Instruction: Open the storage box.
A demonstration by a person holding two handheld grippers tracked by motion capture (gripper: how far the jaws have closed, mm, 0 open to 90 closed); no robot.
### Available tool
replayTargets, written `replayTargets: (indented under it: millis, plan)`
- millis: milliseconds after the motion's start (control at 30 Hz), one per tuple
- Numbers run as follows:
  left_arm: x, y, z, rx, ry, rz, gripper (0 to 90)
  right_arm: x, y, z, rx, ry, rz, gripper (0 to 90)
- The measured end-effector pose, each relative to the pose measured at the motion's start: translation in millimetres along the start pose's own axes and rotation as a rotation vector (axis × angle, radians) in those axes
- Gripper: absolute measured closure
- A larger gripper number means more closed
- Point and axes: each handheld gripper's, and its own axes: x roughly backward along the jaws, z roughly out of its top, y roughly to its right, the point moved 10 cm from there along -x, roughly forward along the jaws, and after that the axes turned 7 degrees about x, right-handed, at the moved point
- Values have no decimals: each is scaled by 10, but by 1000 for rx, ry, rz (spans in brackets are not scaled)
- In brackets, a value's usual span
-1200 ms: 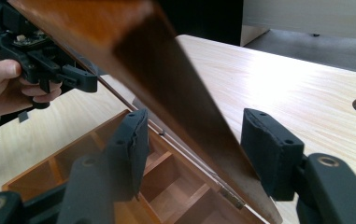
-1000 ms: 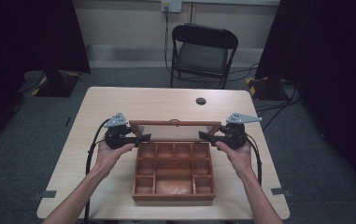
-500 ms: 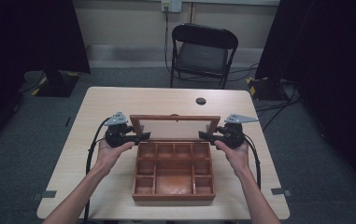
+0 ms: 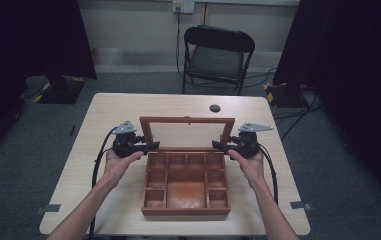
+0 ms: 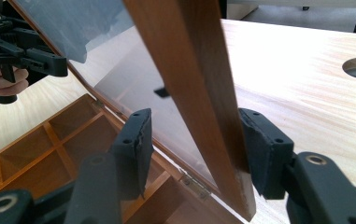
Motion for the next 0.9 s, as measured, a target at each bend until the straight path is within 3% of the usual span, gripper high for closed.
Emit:
replayTargets:
  millis: [233,300,467,667,900]
  plan:
    - [-31,-37,-2,26,9,9,556,-77,60,-82,-18,-21,0,480]
    - [-62,-65,-59,24,-17,21,558,-101,66,-94,-23,-22,3,477]
    - [-105,-112,-141,46,-26,13,571,-123,87,-106,-21,-25,-4,485]
    - [-128,-138,-149,63,-14,21,575,-127,120,-144,-35,-37,-4,469]
    - [-160,-173,-142,70,-12,29,590,-153,161,-160,-38,-38,-23,518]
